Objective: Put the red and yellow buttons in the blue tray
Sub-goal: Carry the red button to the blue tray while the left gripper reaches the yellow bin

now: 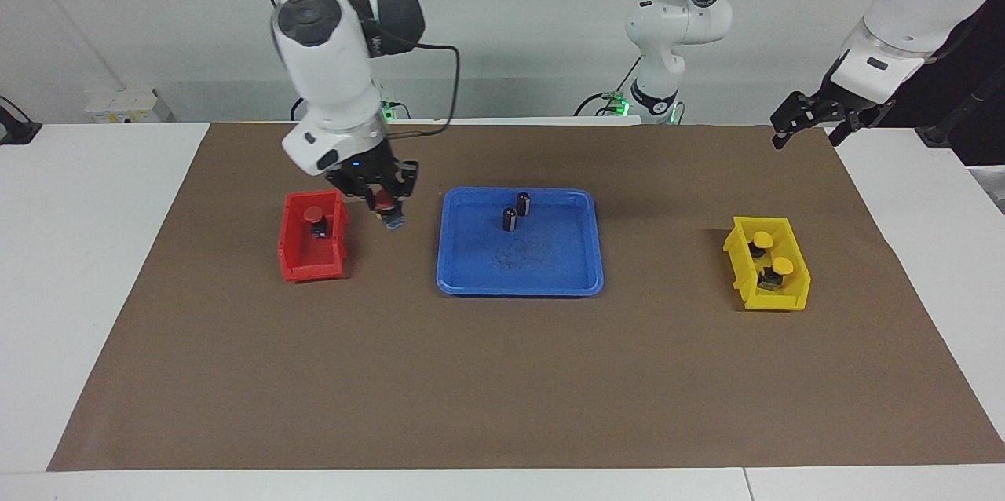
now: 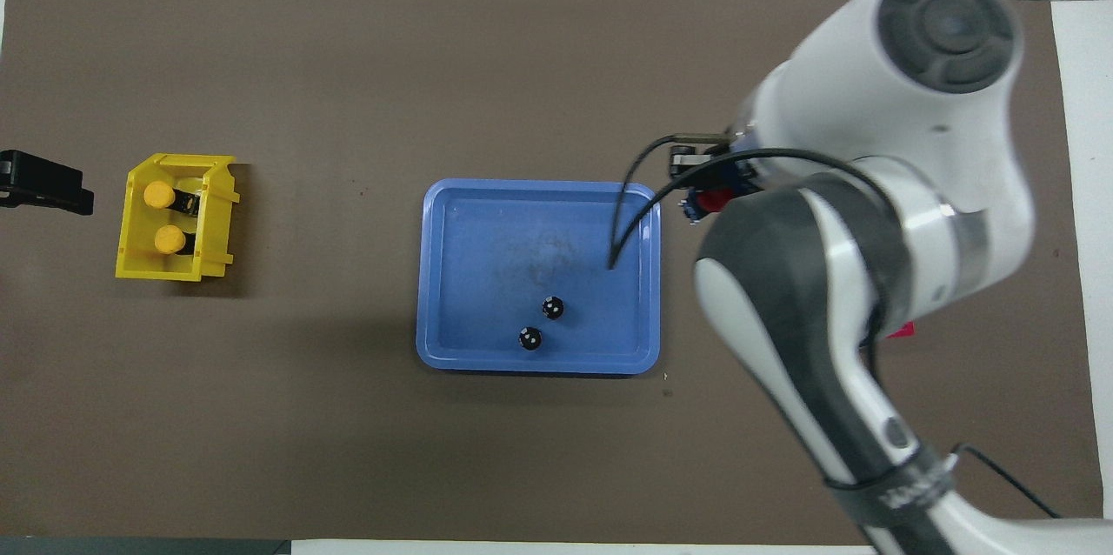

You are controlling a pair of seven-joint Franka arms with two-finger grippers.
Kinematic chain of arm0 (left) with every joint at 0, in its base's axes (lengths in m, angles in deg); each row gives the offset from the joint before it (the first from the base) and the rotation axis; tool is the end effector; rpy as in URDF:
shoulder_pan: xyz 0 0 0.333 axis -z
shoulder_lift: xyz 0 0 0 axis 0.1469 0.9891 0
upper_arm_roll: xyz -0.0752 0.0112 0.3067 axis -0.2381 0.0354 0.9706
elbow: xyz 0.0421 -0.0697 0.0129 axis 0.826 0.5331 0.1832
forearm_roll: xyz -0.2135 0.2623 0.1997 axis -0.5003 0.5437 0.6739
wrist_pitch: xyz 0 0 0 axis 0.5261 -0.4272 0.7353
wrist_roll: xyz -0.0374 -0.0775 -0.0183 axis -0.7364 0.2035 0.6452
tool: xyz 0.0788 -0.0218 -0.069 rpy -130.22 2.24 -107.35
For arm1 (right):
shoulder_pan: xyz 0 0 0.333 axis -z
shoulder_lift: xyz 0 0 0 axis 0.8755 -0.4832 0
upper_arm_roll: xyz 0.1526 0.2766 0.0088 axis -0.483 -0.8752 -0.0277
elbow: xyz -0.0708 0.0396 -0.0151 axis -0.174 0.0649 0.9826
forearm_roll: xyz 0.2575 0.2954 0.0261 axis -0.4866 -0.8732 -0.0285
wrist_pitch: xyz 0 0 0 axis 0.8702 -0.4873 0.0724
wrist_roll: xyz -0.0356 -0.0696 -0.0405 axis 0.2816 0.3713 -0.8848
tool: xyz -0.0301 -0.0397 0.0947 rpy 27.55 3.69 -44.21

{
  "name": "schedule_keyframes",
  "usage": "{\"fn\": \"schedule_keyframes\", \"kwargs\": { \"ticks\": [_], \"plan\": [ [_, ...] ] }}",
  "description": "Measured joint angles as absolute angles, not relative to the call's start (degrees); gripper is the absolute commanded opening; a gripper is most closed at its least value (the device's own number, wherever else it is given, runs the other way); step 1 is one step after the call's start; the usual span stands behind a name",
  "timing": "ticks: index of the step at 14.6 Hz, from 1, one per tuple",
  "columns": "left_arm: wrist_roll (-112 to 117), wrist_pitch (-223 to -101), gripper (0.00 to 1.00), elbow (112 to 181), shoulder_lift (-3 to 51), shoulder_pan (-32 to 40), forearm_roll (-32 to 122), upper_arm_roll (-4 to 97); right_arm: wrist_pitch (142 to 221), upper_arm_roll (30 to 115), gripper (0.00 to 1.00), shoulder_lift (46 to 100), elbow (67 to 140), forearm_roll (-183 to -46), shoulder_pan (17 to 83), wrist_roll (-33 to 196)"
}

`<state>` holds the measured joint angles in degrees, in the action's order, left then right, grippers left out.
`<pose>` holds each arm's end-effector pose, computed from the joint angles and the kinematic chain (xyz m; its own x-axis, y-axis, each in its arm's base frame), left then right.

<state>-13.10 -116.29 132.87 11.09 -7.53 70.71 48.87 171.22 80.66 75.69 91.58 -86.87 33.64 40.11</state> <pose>0.5415 -0.0140 0.6116 0.9994 -0.0333 -0.0019 -0.0334 -0.9994 -0.0123 0.5682 0.2861 0.5078 0.9909 -0.1334 0.0159 -0.1320 -0.9887 -0.0712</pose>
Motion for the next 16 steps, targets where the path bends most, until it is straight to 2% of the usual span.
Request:
{"fn": "schedule_keyframes", "kwargs": {
  "ticks": [2, 4, 7, 9, 12, 16],
  "plan": [
    [-13.6, -125.1, 0.94, 140.4, 9.5, -8.9, 70.7, 49.0, 176.3, 80.7, 0.21, 70.9, 91.3, -86.8, 28.3, 33.1],
    [-13.7, -131.6, 0.79, 145.4, 9.7, -9.7, 70.7, 49.0, 179.4, 80.8, 0.23, 66.8, 91.1, -86.5, 25.6, 30.4],
    [-13.7, -139.2, 0.63, 148.3, 13.7, -10.3, 70.7, 49.1, 181.5, 81.1, 0.26, 64.1, 91.3, -86.3, 25.2, 30.0],
    [-13.7, -143.9, 0.61, 148.4, 17.9, -10.5, 70.7, 49.1, 184.3, 81.3, 0.28, 63.8, 93.1, -86.3, 25.3, 30.0],
    [-13.7, -148.6, 0.61, 148.4, 22.5, -10.8, 70.7, 49.1, 187.8, 81.3, 0.56, 63.8, 96.2, -86.3, 24.6, 30.0],
    [-13.7, -151.3, 0.62, 148.6, 24.9, -11.5, 70.7, 49.1, 188.1, 81.4, 0.71, 63.9, 96.4, -86.1, 24.5, 30.0]
  ]
}}
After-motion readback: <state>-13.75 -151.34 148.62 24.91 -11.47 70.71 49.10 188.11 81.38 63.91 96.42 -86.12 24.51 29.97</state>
